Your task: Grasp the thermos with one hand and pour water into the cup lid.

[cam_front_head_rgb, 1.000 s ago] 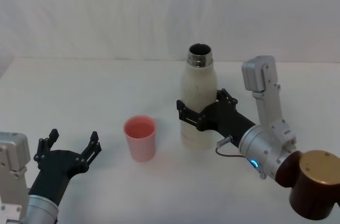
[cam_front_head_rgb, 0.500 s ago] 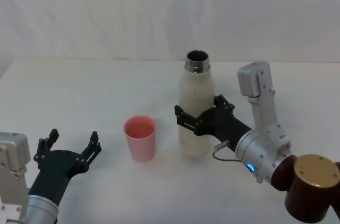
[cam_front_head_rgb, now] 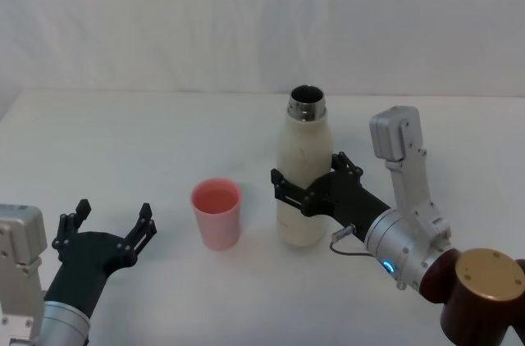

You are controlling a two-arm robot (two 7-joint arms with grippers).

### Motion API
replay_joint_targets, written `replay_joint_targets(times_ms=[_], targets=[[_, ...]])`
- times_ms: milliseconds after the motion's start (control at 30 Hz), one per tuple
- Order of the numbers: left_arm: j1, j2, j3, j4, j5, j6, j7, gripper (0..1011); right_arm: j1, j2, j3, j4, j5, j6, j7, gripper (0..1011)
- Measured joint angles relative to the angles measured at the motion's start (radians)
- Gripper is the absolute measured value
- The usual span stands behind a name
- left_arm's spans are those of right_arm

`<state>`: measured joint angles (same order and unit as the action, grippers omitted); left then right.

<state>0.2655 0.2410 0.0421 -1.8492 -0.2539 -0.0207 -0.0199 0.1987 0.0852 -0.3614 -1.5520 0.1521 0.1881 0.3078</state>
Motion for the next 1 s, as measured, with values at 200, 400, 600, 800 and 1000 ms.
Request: replay_joint_targets(times_ms=[200,400,600,800,1000], targets=[[0.000,0.000,0.000,0.000,0.000,0.000,0.000,1001,-0.001,0.013,-0.012,0.007,0.014,-0.027,-0.002,952],[0.000,0.000,0.000,0.000,0.000,0.000,0.000,1001,-0.001,0.024,-0.023,0.014,0.028,-0.043,-0.009,952],[0.000,0.000,0.000,0.000,0.000,0.000,0.000,1001,-0.001,0.032,-0.031,0.018,0.040,-0.050,-0.015,952],[0.000,0.000,0.000,0.000,0.000,0.000,0.000,1001,-0.001,0.039,-0.037,0.018,0.052,-0.055,-0.021,952],[0.000,0.000,0.000,0.000,0.000,0.000,0.000,1001,-0.002,0.046,-0.042,0.019,0.061,-0.061,-0.023,952]])
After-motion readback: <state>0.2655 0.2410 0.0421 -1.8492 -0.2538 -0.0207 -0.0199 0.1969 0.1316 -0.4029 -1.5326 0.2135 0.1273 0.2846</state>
